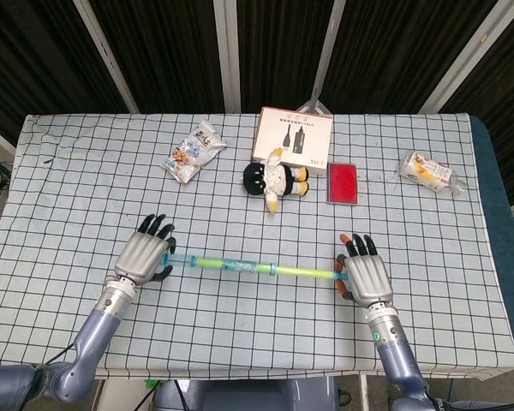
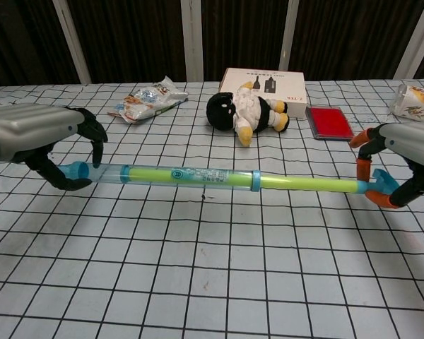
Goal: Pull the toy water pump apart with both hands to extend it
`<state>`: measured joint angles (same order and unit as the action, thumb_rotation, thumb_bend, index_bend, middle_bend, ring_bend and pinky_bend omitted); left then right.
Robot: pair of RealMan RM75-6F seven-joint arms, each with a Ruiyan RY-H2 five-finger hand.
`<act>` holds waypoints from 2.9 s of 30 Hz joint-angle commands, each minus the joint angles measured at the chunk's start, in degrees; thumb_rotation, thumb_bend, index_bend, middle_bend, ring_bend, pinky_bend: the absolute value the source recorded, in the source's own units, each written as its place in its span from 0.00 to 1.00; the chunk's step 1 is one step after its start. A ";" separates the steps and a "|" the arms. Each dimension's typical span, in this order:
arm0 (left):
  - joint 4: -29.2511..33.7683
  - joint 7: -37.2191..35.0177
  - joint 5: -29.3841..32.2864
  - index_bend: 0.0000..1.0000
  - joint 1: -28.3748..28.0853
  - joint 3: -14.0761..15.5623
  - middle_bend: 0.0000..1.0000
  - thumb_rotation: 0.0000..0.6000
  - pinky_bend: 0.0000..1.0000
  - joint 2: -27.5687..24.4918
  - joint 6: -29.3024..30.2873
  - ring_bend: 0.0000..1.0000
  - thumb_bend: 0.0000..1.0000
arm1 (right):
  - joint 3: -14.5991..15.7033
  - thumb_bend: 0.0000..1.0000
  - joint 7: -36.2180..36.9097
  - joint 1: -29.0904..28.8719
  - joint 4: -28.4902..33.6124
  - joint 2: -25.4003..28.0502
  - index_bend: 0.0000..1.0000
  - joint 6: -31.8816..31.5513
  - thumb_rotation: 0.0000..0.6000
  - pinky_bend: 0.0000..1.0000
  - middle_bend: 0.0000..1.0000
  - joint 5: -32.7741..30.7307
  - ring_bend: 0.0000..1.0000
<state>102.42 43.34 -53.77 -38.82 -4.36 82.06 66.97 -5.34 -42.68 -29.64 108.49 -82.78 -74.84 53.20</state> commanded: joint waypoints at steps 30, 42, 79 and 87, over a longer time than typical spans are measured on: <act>-1.62 -3.54 -1.13 0.59 2.12 2.27 0.17 1.00 0.00 -4.22 -1.45 0.00 0.57 | 0.10 0.51 5.80 2.17 -2.58 5.89 0.63 1.48 1.00 0.00 0.15 0.39 0.00; -2.80 -4.10 -1.09 0.59 2.23 2.18 0.17 1.00 0.00 -4.14 -1.84 0.00 0.57 | -0.65 0.51 6.97 2.33 -3.42 6.94 0.63 1.98 1.00 0.00 0.15 -0.22 0.00; -1.95 -4.80 -1.31 0.17 3.24 2.79 0.06 1.00 0.00 -4.94 -2.15 0.00 0.17 | -0.02 0.50 5.12 2.78 -4.15 10.32 0.00 3.08 1.00 0.00 0.00 -3.27 0.00; 0.78 -8.27 -2.87 0.17 5.02 3.32 0.05 1.00 0.00 -7.64 -1.30 0.00 0.17 | -0.04 0.47 6.11 3.51 -3.28 11.92 0.00 2.57 1.00 0.00 0.00 -3.37 0.00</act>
<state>102.38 36.14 -55.89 -34.42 -1.21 75.19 65.24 -5.57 -36.96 -26.38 105.04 -71.22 -72.21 49.31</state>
